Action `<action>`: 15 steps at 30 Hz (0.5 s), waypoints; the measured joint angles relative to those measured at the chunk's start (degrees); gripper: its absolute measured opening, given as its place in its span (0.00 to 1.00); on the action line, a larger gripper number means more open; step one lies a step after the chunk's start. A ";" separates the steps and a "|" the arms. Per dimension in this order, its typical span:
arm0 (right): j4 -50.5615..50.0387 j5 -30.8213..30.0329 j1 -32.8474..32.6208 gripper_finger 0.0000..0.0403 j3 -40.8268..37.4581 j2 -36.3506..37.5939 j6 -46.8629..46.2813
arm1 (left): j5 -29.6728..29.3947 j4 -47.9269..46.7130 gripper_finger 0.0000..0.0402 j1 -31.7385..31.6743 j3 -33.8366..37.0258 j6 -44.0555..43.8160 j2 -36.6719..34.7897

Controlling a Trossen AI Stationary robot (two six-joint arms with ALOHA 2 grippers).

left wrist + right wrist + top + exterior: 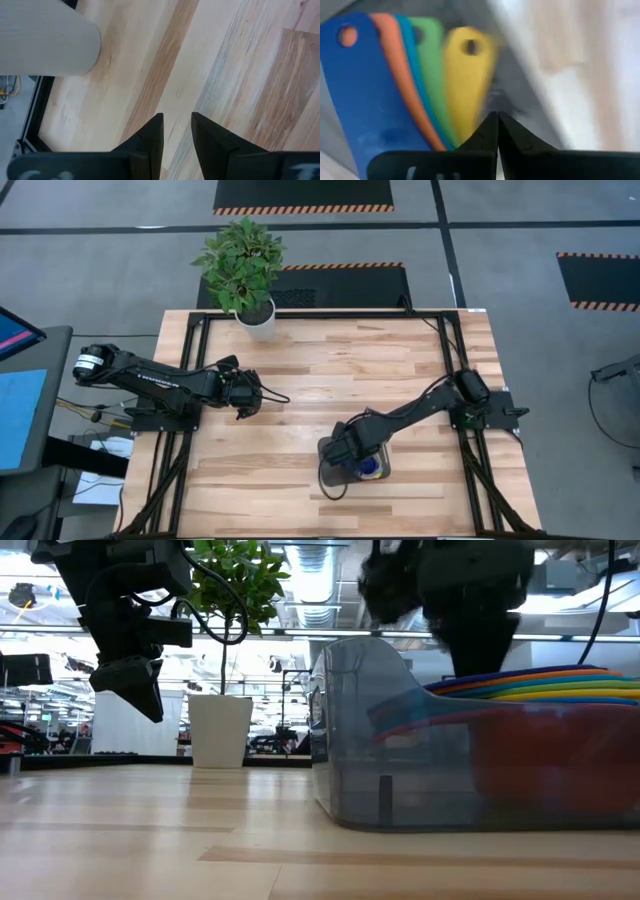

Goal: Nest measuring cups in basket
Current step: Adjust the nested measuring cups in the black bin

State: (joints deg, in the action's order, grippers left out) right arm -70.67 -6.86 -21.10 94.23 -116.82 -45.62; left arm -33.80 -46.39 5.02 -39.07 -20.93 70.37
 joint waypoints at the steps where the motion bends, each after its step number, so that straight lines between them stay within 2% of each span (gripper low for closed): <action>1: 0.38 1.04 0.23 0.07 -0.35 -0.55 0.72 | 0.00 0.02 0.23 -0.02 0.00 0.00 0.00; 4: 2.69 3.31 0.47 0.06 -0.90 -2.12 3.10 | 0.00 -0.01 0.23 -0.02 0.00 0.00 0.00; 10: 1.80 3.59 1.23 0.02 -0.96 -4.03 3.97 | 0.00 0.09 0.23 -0.01 0.00 0.87 0.00; 15: 3.52 3.31 1.32 0.06 -0.96 -3.30 7.94 | 0.00 0.86 0.23 -0.01 0.00 0.90 0.00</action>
State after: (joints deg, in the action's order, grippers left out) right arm -67.15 -3.55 -19.78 93.27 -120.12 -37.68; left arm -33.80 -45.53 5.00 -39.07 -20.03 70.37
